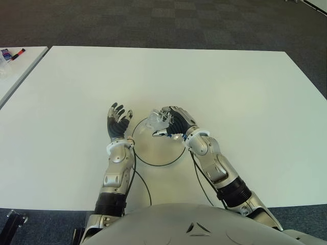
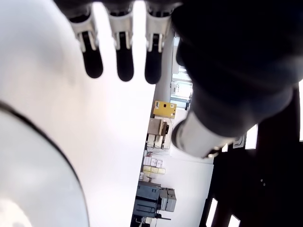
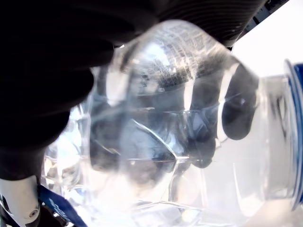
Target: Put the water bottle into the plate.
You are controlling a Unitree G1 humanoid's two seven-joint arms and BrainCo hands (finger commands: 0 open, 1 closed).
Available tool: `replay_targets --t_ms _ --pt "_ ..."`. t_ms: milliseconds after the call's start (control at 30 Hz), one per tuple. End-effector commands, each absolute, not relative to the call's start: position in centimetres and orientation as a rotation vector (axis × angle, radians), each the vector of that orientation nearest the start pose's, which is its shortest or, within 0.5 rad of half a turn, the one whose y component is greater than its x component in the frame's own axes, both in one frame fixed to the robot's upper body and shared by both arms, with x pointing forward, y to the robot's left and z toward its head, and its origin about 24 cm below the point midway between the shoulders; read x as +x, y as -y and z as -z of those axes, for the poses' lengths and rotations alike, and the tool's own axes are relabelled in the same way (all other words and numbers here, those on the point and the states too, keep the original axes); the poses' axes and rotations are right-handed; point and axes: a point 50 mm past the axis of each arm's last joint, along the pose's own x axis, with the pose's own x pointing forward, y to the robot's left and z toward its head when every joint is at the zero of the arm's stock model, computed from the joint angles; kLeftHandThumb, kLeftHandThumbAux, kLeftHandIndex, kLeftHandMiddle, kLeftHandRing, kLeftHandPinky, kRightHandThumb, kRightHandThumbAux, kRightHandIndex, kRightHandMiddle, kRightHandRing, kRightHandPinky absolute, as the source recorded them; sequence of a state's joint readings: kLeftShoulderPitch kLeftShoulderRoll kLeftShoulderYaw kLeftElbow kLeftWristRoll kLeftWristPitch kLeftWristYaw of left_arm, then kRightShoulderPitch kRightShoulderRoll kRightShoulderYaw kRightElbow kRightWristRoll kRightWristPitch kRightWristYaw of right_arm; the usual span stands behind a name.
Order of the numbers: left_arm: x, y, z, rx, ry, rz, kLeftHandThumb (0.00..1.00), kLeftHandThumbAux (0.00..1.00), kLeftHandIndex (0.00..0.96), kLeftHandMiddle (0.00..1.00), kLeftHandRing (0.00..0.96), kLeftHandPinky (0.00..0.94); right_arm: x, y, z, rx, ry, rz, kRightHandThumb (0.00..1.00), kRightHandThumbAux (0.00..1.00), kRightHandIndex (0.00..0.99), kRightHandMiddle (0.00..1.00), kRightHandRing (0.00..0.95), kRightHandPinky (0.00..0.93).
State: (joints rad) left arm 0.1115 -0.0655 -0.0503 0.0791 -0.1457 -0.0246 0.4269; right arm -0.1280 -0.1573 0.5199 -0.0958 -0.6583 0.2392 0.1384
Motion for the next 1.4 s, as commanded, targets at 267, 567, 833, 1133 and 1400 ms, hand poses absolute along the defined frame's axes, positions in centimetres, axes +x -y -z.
replay_targets --t_ms 267,567,833,1133,1400 --pt "22.3 -12.7 0.4 -0.28 -0.236 -0.438 0.364 0.843 0.17 0.226 0.213 0.238 24.8 4.8 -5.4 -0.839 0.08 -0.572 0.852 0.681 0.391 0.529 0.846 0.831" --pt "22.4 -12.7 0.5 -0.268 -0.233 -0.432 0.322 0.857 0.19 0.229 0.222 0.24 24.4 4.3 -4.7 -0.83 0.062 -0.633 0.852 0.681 0.392 0.527 0.836 0.809" --pt "22.5 -12.7 0.5 -0.265 -0.217 -0.427 0.208 0.883 0.175 0.222 0.219 0.234 24.2 4.0 -4.0 -0.823 0.059 -0.672 0.852 0.68 0.395 0.528 0.828 0.783" --pt "22.5 -12.8 0.6 -0.258 -0.205 -0.429 0.124 0.911 0.166 0.228 0.222 0.227 23.9 3.8 -3.3 -0.831 0.062 -0.704 0.853 0.679 0.397 0.53 0.828 0.752" --pt "22.5 -12.8 0.6 -0.258 -0.198 -0.431 0.091 0.923 0.165 0.235 0.227 0.231 23.8 3.7 -3.0 -0.869 0.084 -0.742 0.854 0.678 0.4 0.53 0.829 0.792"
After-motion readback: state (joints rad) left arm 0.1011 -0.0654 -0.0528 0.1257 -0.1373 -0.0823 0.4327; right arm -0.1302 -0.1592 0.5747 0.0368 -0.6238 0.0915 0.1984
